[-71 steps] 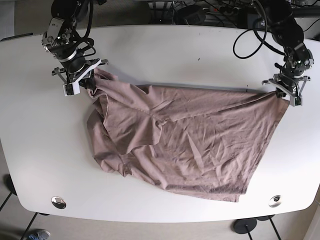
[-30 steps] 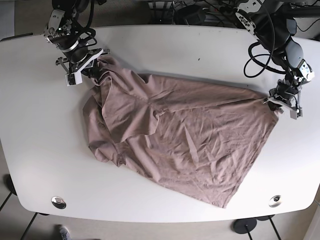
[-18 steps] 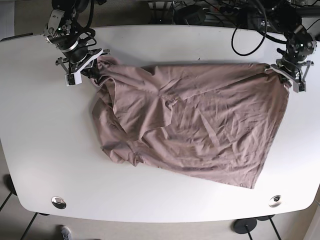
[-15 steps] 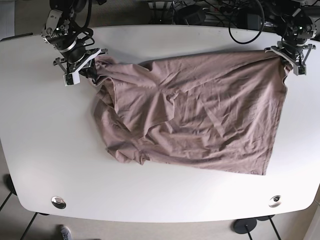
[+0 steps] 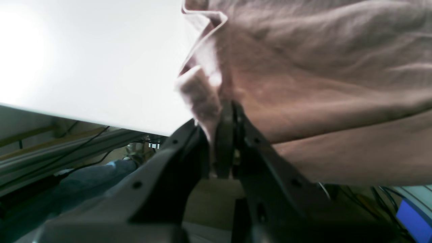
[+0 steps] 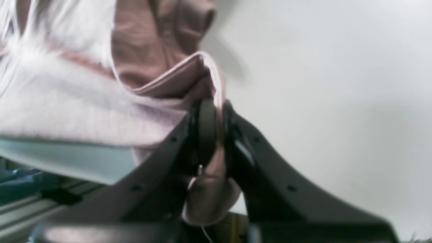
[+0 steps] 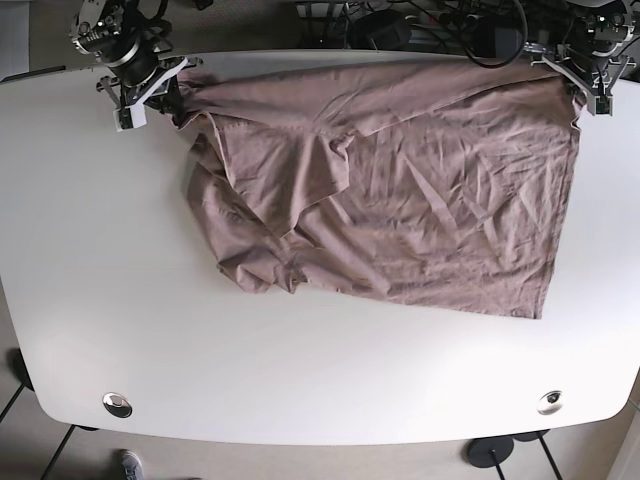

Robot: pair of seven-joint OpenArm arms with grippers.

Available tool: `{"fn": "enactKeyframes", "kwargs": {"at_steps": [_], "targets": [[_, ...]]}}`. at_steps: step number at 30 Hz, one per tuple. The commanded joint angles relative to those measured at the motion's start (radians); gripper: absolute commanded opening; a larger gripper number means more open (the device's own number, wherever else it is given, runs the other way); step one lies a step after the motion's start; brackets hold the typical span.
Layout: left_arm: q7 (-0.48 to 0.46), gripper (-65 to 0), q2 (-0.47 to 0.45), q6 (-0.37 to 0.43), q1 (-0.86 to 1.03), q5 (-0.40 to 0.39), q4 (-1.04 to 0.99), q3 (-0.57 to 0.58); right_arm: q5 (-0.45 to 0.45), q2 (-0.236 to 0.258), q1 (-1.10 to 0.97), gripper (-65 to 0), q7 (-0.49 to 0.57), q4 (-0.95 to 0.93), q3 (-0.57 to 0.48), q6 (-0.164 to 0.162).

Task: Fold the T-shirt properly
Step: 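Move both grippers along the shirt edges and grasp the hem corners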

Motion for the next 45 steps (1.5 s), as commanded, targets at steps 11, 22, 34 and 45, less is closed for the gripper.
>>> {"fn": "enactKeyframes", "kwargs": {"at_steps": [11,22,34,45], "targets": [[-0.015,-30.6,-0.046,-0.001,-0.086,-0.043,0.112,0.039,0.127,0.005,0.108,-13.5,0.022,0.034,0.076,0.069],[-0.013,-30.6,-0.052,-0.001,-0.190,0.100,0.108,0.151,-0.046,0.000,0.421,-13.5,-0.113,-0.224,0.056,0.069],[-0.015,-30.6,-0.052,-0.001,-0.194,0.103,0.103,0.196,-0.048,0.006,0.576,-39.6,-0.062,-0.535,-0.013,0.069],[-0.015,-30.6,-0.052,-0.001,-0.257,0.104,0.069,0.224,-0.049,0.207,0.844,-62.8,-0.042,-0.644,-0.174,0.069]]}}
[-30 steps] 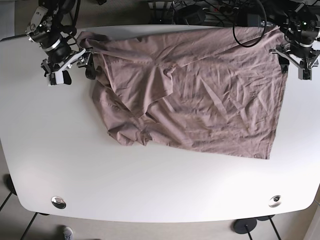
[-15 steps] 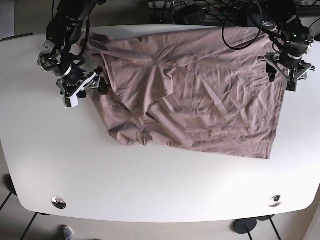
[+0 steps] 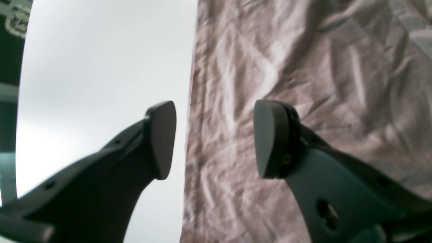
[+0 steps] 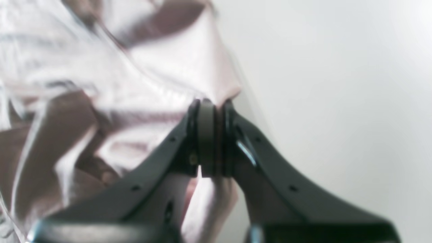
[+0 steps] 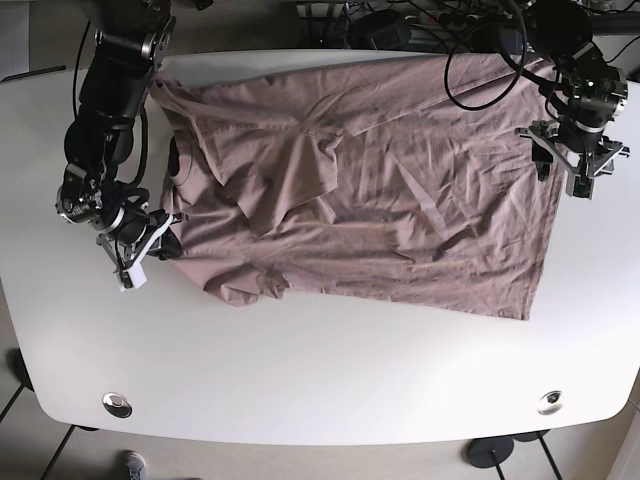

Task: Fold the T-shirt properly
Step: 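Move both grippers along the shirt edges and grasp the hem corners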

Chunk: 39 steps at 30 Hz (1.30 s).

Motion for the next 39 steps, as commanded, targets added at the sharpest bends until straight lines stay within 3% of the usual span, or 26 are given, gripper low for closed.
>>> {"fn": "enactKeyframes", "kwargs": {"at_steps": [1,4,6,8,10,12,14,18,24,27,31,32,34,36,39], "targets": [[-0.014,-30.6,-0.012,0.002,-0.004,-0.008,-0.004,-0.001,0.020,0.029,0.059,-62.6,0.034,0.016,-0.020,0.009],[-0.014,-30.6,-0.012,0.002,-0.025,0.007,-0.010,0.006,0.020,0.051,0.093,-62.3,0.078,0.008,-0.063,0.007],[-0.014,-30.6,-0.010,0.002,-0.031,0.061,-0.010,0.022,0.020,0.067,0.116,-62.1,0.083,-0.021,-0.071,-0.029],[-0.014,-30.4,-0.009,0.002,-0.031,0.095,-0.010,0.037,0.020,0.080,0.127,-57.2,0.093,-0.036,-0.070,-0.032],[-0.014,-30.4,-0.009,0.002,-0.031,0.099,-0.010,0.043,0.021,0.087,0.125,-43.9,0.106,-0.036,-0.070,-0.035],[-0.014,-30.4,-0.007,0.002,-0.031,0.101,-0.010,0.043,0.030,0.100,0.118,-23.3,0.106,-0.035,-0.066,-0.029],[-0.014,-30.4,-0.009,0.002,-0.031,0.101,-0.010,0.042,0.033,0.110,0.084,-14.1,0.116,-0.035,-0.065,-0.027],[-0.014,-30.4,-0.010,0.002,-0.031,0.101,-0.012,0.042,0.033,0.098,0.006,-13.6,0.109,-0.035,0.039,-0.027],[-0.019,-30.4,-0.010,0.002,-0.031,0.098,-0.070,0.043,0.075,0.041,-0.103,-13.2,0.109,-0.035,0.050,-0.027],[-0.021,-30.6,-0.010,0.002,-0.033,0.098,-0.086,0.043,0.153,0.029,-0.126,-13.2,0.106,-0.036,0.042,-0.027],[-0.016,-30.6,-0.012,0.002,-0.091,0.102,-0.102,0.034,0.172,0.005,-0.146,-16.0,0.087,-0.038,0.046,-0.029],[-0.016,-30.6,-0.012,0.002,-0.103,0.102,-0.119,0.034,0.167,0.001,-0.146,-20.6,0.089,-0.039,0.046,-0.029],[-0.014,-29.9,-0.012,0.060,-0.182,0.104,-0.187,0.037,0.150,-0.003,-0.135,-46.6,0.089,-0.039,0.047,-0.029],[-0.014,-27.5,-0.021,0.118,-0.237,0.104,-0.260,0.046,0.150,0.000,-0.115,-63.7,0.089,-0.039,0.044,-0.032],[-0.016,-17.4,-0.078,0.189,-0.367,0.096,-0.437,0.100,0.150,0.001,-0.103,-61.8,0.089,-0.039,0.042,-0.033]]}}
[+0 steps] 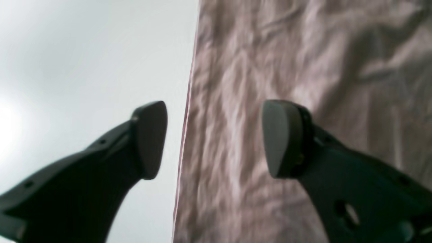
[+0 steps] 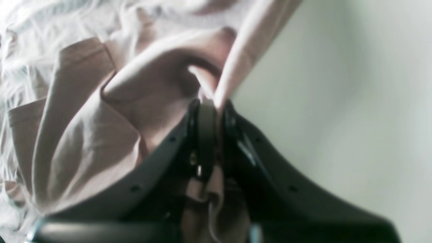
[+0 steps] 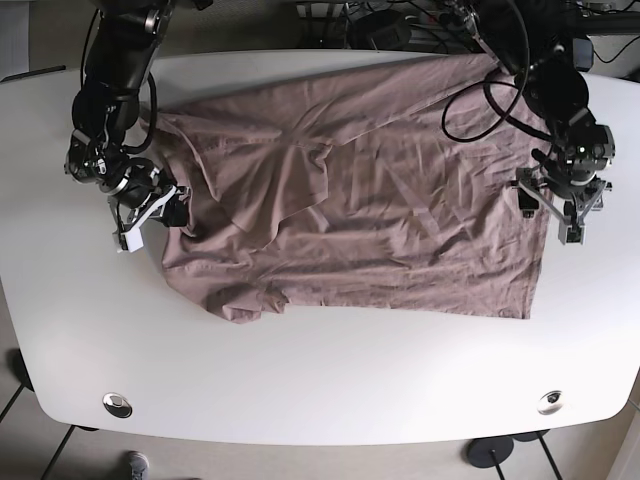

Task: Fold the T-shirt properly
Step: 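Move both grippers along the shirt edges and grasp the hem corners, then lift the shirt with both grippers and flip it over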

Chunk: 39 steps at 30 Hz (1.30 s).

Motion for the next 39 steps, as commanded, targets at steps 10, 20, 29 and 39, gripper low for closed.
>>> {"fn": "enactKeyframes", "kwargs": {"at_steps": [10,20,29,39], "targets": [[-0.080,-16.0,-0.118,0.063,-0.372,-0.011,-0.578,0.010,0.012,0.005,0.040,-62.8,0.017,0.014,0.006,-0.001],[-0.101,-31.5,-0.152,-0.097,-0.424,-0.013,-0.812,0.010,0.017,0.004,0.040,-62.8,0.017,0.016,0.009,-0.003],[-0.093,-63.5,-0.160,-0.132,-0.372,-0.008,-0.807,0.009,0.020,0.004,0.033,-62.8,0.017,0.016,0.010,-0.003],[-0.014,-65.0,-0.108,-0.137,-0.341,-0.013,-0.367,0.037,0.012,0.014,0.035,-62.9,0.017,0.143,0.007,-0.003]]}}
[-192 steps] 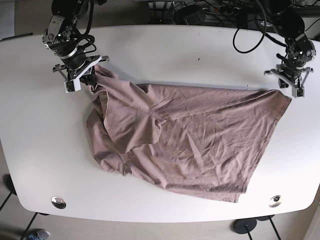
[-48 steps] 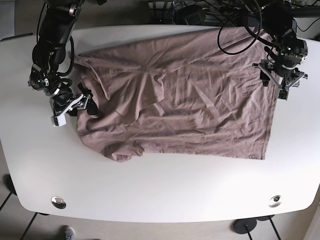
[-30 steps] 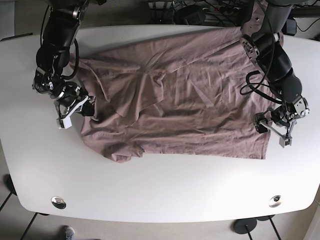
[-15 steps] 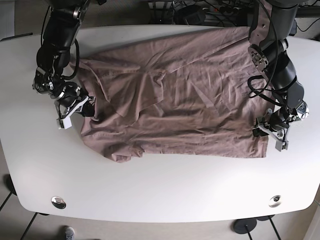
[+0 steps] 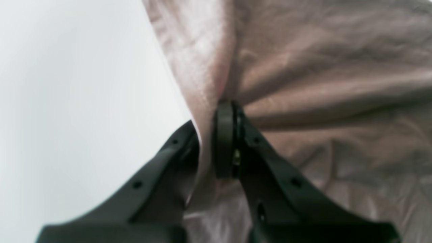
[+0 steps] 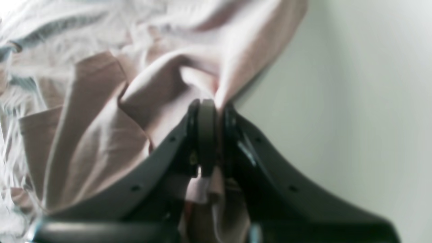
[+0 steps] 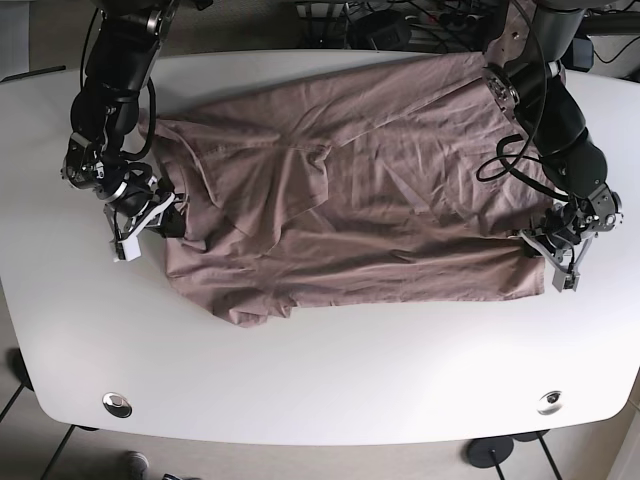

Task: Fold the T-shirt properly
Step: 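Lift the shirt with both grippers and flip it over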

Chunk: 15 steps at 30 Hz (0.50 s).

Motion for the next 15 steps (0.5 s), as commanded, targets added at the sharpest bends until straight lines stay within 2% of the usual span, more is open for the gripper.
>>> {"fn": "enactKeyframes", "kwargs": {"at_steps": [1,5,8,12,15], "targets": [[-0.007,-65.0,-0.003,-0.001,-0.053,-0.019,0.113,0.080,0.019,0.032,0.062,-62.9,0.020,0.062,0.001,0.004],[0.004,-65.0,-0.002,0.002,-0.119,-0.019,0.208,0.157,0.019,0.085,0.165,-62.9,-0.016,0.062,-0.005,0.002],[0.052,-65.0,-0.002,0.002,-0.240,-0.019,0.214,0.207,0.019,0.131,0.294,-62.9,-0.060,0.061,-0.007,0.002],[0.052,-65.0,0.000,0.006,-0.412,-0.014,0.193,0.259,0.019,0.167,0.521,-62.9,-0.131,0.022,-0.013,0.002],[0.049,-65.0,-0.003,0.008,-0.570,-0.016,0.101,0.295,0.019,0.211,0.708,-62.9,-0.132,-0.093,-0.102,0.002]]}}
